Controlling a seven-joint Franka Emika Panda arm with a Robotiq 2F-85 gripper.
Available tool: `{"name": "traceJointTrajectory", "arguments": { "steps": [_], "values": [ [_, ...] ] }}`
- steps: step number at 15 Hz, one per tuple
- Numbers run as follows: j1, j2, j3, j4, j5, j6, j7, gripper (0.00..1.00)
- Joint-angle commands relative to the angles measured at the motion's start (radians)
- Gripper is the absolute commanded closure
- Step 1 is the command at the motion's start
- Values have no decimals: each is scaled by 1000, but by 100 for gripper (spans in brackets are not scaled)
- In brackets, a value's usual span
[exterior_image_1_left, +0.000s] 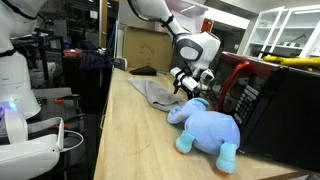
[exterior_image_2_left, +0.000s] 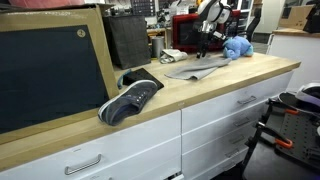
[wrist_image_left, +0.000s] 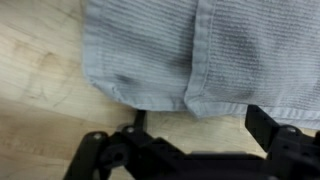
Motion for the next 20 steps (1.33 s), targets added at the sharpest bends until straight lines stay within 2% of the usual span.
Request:
{"name": "traceJointTrajectory", "arguments": {
  "steps": [1,3,5,6,12,15,18,19,20],
  "values": [
    [22,-17,2,2,-9,-45,43,0],
    [28,-14,2,7,-9,-50,59,0],
    [30,-12,2,11,-9,-51,64,26],
    [-1,19,-5,59,-10,-73,35,32],
    [-48,46,-22,119,-10,-121,36,80],
    [-60,66,-16,145,1,-134,46,99],
    [-63,73,-6,159,25,-148,71,100],
    [-65,72,-2,163,36,-149,78,73],
    [-68,71,3,164,52,-137,82,72]
  ]
}}
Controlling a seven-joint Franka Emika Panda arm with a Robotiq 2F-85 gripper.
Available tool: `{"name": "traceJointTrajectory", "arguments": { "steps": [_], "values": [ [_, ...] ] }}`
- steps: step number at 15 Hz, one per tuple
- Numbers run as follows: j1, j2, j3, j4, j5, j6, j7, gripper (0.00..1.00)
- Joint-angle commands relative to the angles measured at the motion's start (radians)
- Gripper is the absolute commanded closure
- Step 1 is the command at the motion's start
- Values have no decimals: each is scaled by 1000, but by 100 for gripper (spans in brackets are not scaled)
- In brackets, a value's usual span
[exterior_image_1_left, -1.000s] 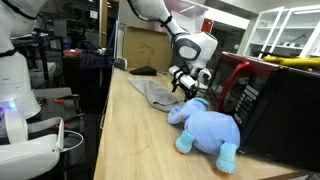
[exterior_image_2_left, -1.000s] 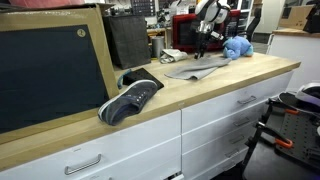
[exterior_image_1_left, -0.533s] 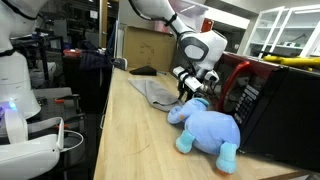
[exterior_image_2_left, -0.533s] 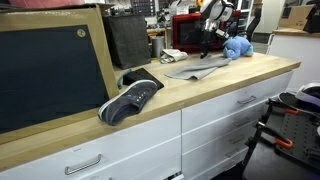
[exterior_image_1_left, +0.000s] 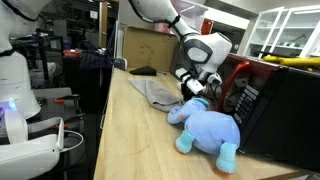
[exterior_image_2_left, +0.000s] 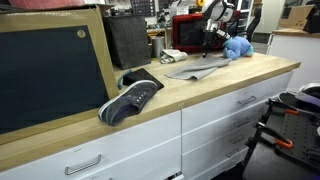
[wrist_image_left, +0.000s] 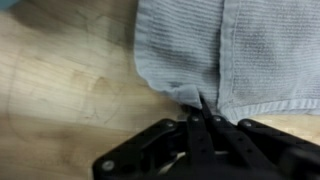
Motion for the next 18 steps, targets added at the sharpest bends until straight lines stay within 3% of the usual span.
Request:
{"name": "traceJointTrajectory", "arguments": {
  "steps": [1,6,10,12,13,18],
  "values": [
    [-13,14,18,57,43,-29,31,67],
    [-18,1,32,71,105,-22,30,29],
    [26,-34,6,36,46,-98,107,1],
    [56,-54,-4,1,21,-130,189,0],
    [20,-8,19,49,49,-99,118,2],
    [46,-12,12,42,29,-113,166,0]
  ]
}}
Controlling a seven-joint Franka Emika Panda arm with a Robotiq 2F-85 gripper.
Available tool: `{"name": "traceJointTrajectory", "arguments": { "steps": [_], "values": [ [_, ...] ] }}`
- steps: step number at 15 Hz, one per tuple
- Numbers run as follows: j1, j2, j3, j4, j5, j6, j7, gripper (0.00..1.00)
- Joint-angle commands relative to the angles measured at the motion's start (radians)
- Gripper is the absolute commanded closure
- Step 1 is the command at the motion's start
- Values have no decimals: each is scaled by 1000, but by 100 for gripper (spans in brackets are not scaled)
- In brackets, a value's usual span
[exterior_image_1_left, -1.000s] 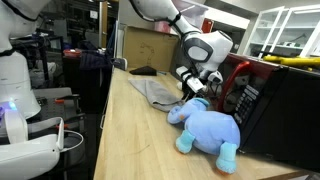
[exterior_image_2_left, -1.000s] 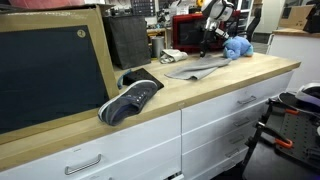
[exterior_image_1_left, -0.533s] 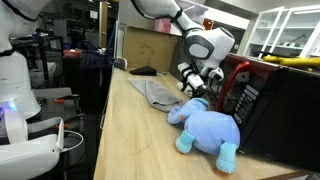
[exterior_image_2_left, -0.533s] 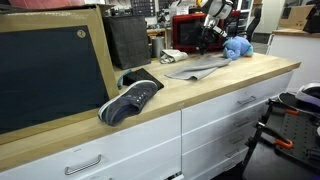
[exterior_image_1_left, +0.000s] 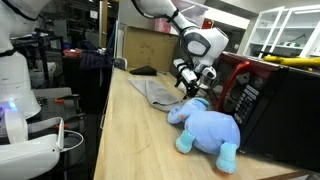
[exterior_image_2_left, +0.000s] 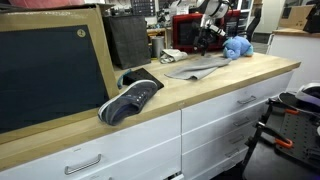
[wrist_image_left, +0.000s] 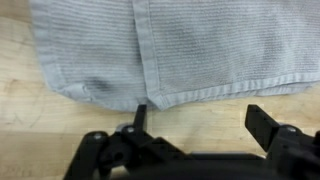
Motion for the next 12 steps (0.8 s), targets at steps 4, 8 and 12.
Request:
{"name": "traceJointTrajectory", "arguments": {
  "steps": [4,8,12],
  "values": [
    [-17,8,12,17,9,-21,-21,0],
    [-42,21,25,44,24,-17,-94,0],
    [-79,49,17,96,17,-55,-163,0]
  ]
}}
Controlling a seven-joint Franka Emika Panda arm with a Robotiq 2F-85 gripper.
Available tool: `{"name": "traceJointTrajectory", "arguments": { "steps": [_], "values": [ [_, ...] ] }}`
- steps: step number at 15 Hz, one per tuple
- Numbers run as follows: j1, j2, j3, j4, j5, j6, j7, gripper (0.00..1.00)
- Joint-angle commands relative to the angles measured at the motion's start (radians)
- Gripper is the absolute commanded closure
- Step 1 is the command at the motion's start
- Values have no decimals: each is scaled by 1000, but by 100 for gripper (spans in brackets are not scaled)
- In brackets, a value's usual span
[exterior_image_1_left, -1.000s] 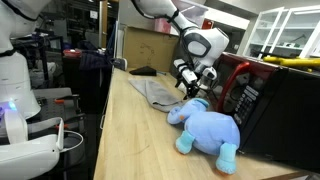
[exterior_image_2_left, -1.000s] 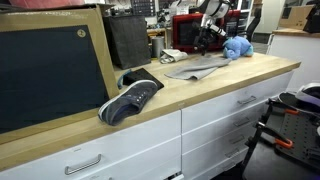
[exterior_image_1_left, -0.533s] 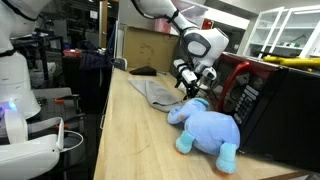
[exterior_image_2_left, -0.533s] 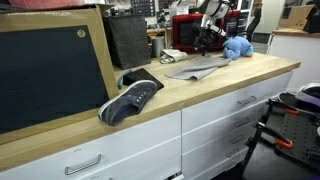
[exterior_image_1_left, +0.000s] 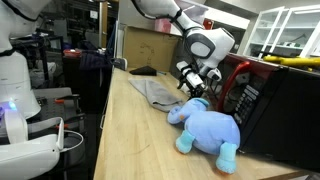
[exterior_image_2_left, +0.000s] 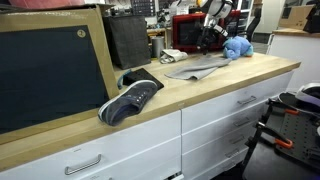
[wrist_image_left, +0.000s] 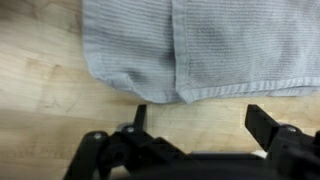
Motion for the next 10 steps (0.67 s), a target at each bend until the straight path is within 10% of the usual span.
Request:
{"name": "traceJointTrajectory", "arguments": {
  "steps": [1,10],
  "values": [
    [-35,29,10,62,1,-59,-73,0],
    [-50,7,29,26,23,-66,-243,0]
  ]
}}
